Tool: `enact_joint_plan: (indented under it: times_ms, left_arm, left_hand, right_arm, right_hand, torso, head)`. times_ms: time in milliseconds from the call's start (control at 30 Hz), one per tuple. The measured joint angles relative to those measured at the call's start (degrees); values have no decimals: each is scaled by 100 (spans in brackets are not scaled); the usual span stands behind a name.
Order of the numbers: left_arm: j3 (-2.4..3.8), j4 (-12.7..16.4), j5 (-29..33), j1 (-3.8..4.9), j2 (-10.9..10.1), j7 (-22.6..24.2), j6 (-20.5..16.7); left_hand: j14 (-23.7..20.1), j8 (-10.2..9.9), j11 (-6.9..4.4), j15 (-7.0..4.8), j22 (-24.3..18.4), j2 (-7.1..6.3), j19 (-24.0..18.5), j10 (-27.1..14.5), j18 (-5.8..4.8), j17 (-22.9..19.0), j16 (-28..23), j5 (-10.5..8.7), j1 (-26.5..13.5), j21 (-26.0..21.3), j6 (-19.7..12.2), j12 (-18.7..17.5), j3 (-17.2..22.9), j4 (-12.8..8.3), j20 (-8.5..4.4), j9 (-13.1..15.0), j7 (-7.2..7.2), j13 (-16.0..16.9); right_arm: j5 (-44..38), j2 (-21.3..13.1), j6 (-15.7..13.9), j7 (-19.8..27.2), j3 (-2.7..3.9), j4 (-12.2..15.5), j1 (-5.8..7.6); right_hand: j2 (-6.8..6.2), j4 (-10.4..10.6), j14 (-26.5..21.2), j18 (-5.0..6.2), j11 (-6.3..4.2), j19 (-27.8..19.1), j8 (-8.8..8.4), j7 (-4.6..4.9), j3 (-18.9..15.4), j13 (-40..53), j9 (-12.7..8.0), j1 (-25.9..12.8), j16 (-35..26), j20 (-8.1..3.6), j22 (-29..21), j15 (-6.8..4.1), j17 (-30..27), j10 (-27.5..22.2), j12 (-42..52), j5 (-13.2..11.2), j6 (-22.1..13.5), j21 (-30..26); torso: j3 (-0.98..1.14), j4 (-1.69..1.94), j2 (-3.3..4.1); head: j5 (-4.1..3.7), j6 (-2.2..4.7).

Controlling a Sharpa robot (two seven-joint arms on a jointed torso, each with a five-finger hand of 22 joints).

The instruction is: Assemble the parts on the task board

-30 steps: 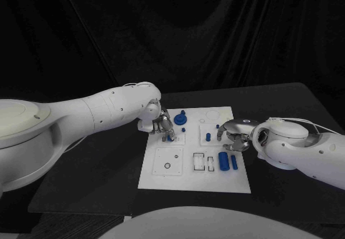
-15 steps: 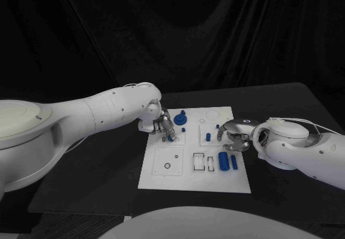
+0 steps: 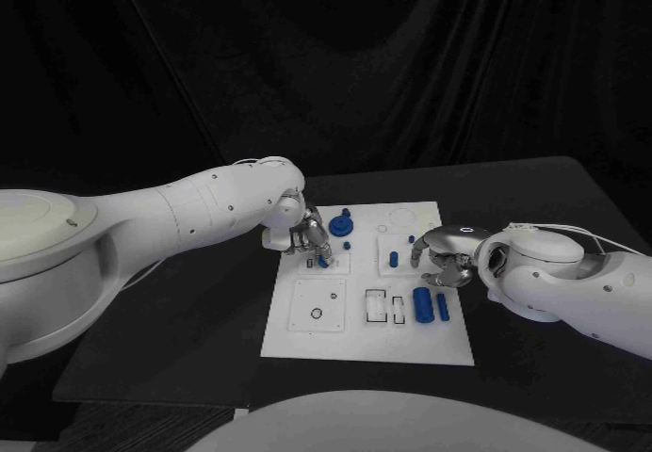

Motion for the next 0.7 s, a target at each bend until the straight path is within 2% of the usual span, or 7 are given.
enact_joint_plan:
  times_ms: [367,567,700]
  left_arm:
    - [-3,266,1,-6,-142,10,-163]
    - [-4,363,1,-11,-204,10,-216]
    - [-10,517,-2,-19,-315,8,-263]
  left_hand:
    - [0,0,0,0,0,0,0,0,0,0,0,0,0,0,-10,0,0,0,0,-1,10,0]
    - [0,-1,0,0,0,0,0,0,-1,0,0,-5,0,0,-10,0,0,0,0,-5,10,0]
    - [0,-1,1,0,0,0,0,1,0,0,0,-48,0,0,-11,0,0,0,0,-6,11,0]
  right_arm:
    - [0,2,0,0,0,-10,-9]
    - [0,-5,-1,0,0,-11,-16]
    - [0,-5,-1,0,0,-16,-18]
  right_hand:
    - [0,0,0,0,0,0,0,0,0,0,0,0,0,0,0,0,0,0,0,0,0,0]
    - [0,0,0,0,0,0,0,0,0,0,0,0,0,0,0,0,0,0,0,0,0,0]
    - [0,0,0,0,-19,0,0,0,0,0,-1,0,0,0,0,0,0,-19,0,0,1,0]
  torso:
    - [-6,1,-4]
    - [3,4,-11]
    - [5,4,-22]
  head:
    - [21,0]
    - [-1,0]
    - [13,0]
